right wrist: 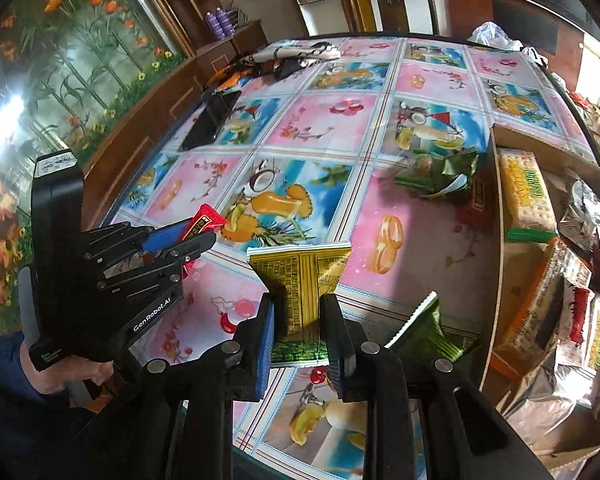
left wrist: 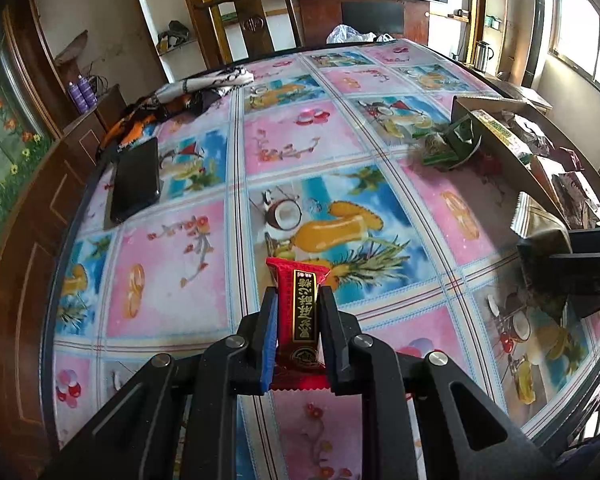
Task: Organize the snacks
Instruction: 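Lift a yellow pack and green pack with the right tool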
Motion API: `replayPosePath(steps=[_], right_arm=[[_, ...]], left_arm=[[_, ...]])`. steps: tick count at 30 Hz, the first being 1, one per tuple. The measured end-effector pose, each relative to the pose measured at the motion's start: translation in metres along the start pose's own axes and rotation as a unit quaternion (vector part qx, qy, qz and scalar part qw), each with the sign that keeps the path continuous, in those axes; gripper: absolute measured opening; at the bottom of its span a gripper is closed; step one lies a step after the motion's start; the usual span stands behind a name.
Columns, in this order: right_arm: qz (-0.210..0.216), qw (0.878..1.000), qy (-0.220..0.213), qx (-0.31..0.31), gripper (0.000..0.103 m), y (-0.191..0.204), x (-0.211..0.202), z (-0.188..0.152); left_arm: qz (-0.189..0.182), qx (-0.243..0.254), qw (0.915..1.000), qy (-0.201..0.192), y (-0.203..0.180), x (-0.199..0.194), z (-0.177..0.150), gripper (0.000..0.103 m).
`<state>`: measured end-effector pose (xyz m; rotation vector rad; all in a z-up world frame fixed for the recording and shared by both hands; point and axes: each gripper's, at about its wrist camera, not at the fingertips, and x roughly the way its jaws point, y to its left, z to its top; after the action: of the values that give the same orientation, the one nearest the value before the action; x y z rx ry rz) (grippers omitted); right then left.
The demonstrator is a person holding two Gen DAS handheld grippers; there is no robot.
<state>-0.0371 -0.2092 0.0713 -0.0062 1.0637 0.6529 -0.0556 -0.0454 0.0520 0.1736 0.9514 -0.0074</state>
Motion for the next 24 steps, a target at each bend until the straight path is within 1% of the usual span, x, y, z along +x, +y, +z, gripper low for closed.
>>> replayPosePath(steps=[9,24], right_arm=[[0.003,1.000,-0.025,0.017,0.025,-0.011,-0.018,-0.004],[0.012,0.998,-0.043,0.032,0.025,-0.028,-0.034,-0.012]], left_arm=[[0.020,0.024,0.9992,-0.024,-0.010,-0.017,0.013,0.019],[0.033,0.054,0.9972,-0.039,-0.035,-0.032,0.027,0.019]])
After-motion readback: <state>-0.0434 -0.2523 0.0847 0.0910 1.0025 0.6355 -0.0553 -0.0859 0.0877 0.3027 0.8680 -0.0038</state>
